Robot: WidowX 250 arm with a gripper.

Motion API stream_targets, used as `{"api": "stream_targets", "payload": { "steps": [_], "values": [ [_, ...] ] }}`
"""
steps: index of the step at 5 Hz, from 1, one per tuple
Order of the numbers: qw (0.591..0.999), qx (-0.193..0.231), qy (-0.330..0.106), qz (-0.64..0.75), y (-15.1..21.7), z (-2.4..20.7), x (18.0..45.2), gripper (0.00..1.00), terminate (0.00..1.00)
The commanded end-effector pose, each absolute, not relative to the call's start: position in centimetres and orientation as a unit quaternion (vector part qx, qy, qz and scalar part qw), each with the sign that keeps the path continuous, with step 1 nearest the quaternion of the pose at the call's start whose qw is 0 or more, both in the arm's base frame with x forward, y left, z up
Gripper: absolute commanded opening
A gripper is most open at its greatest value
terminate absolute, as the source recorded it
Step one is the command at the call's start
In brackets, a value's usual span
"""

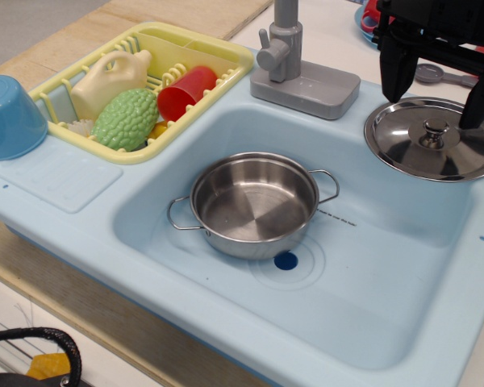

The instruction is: Put lid on pot or pan

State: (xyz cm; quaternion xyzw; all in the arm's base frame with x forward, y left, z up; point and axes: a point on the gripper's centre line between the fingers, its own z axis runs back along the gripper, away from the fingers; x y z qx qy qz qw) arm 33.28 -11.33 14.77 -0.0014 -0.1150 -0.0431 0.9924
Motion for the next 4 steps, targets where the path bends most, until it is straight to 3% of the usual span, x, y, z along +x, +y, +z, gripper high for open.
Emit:
{"api": "stream_targets", "payload": {
  "steps": [1, 4],
  "values": [
    [0.992, -0.018, -0.123, -0.036, -10.9, 14.8, 34.1, 1.0, 0.0],
    [0.994, -0.039, -0.1, -0.032, -11.1, 13.4, 34.2, 1.0, 0.0]
  ]
}}
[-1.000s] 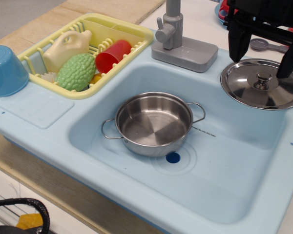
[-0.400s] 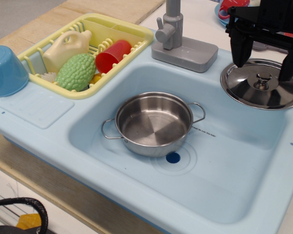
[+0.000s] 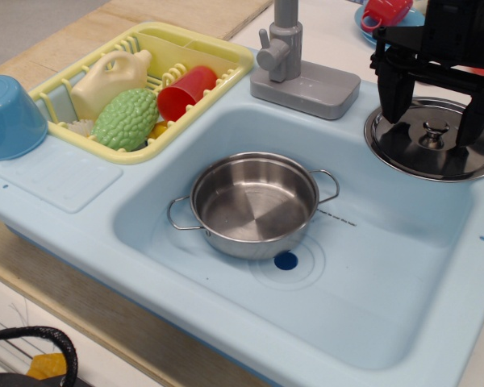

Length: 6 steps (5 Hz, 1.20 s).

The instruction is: Put lid on pot or pan

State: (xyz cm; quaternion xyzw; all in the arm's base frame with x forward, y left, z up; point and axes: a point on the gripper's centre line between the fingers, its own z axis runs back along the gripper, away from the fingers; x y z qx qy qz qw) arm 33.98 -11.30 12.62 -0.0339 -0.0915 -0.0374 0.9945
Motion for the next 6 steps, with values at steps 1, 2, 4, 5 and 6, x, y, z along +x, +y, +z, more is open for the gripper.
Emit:
{"api": "stream_targets", "payload": {
  "steps": [1, 2, 4, 5, 6],
  "values": [
    [0.994, -0.04, -0.103, -0.025, -11.2, 13.1, 33.9, 0.0, 0.0],
    [0.994, -0.044, -0.1, -0.027, -11.2, 13.0, 34.0, 0.0, 0.0],
    [0.995, -0.034, -0.089, 0.004, -11.9, 14.0, 32.0, 0.0, 0.0],
    [0.995, -0.026, -0.087, 0.034, -11.5, 14.6, 30.3, 0.0, 0.0],
    [0.994, -0.008, -0.087, 0.065, -9.8, 15.6, 28.6, 0.0, 0.0]
  ]
}}
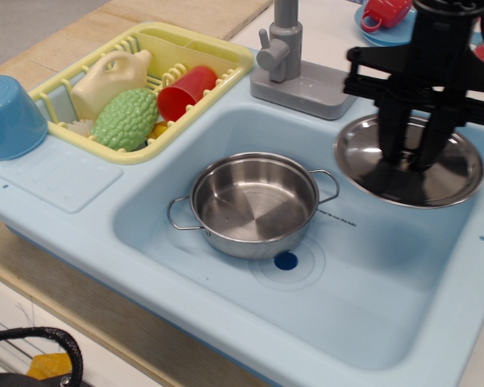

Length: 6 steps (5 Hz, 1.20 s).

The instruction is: Put lid on pot or pan

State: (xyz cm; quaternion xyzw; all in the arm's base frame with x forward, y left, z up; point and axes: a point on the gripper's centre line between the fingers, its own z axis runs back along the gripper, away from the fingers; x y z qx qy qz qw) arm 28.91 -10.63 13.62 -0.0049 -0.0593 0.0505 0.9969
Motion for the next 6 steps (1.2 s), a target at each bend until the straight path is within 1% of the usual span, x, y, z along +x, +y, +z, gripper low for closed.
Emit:
{"api": "stream_targets", "payload": {
  "steps": [1, 2, 3, 4, 5, 6],
  "values": [
    [0.992, 0.003, -0.083, 0.096, -7.7, 15.9, 26.6, 0.0, 0.0],
    [0.99, 0.003, -0.076, 0.115, -5.9, 15.4, 25.6, 0.0, 0.0],
    [0.99, -0.001, -0.053, 0.132, -3.7, 14.9, 25.3, 0.0, 0.0],
    [0.989, -0.003, -0.058, 0.136, -2.5, 14.2, 25.4, 0.0, 0.0],
    [0.988, -0.013, -0.048, 0.144, -1.6, 13.2, 25.1, 0.0, 0.0],
    [0.988, -0.021, -0.053, 0.145, -1.2, 12.4, 24.9, 1.0, 0.0]
  ]
}}
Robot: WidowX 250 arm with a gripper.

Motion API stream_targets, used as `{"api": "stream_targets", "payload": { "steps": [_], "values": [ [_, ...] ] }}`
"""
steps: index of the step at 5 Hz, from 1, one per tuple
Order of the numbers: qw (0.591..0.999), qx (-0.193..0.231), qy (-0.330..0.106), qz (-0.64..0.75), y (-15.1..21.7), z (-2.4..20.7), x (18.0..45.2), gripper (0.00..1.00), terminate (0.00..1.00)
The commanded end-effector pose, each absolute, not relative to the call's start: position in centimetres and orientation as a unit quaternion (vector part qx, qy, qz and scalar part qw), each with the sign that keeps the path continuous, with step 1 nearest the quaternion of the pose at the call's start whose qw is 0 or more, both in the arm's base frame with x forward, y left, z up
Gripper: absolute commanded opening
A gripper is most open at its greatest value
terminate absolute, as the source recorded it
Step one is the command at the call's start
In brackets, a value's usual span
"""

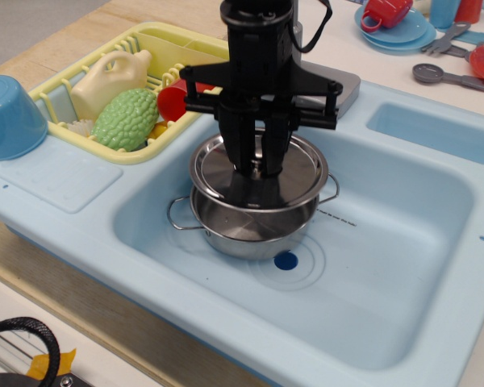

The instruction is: Put lid on pot or pan

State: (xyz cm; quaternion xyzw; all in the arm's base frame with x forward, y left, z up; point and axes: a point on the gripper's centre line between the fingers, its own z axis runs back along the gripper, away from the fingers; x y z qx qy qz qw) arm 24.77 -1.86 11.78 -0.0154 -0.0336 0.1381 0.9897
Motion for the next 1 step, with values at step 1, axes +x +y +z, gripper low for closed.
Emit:
{"api": "stream_targets", "payload": {
  "steps": [1],
  "values": [
    [0.988, -0.026, -0.066, 0.136, -1.13, 11.89, 25.11, 1.0, 1.0]
  ]
}}
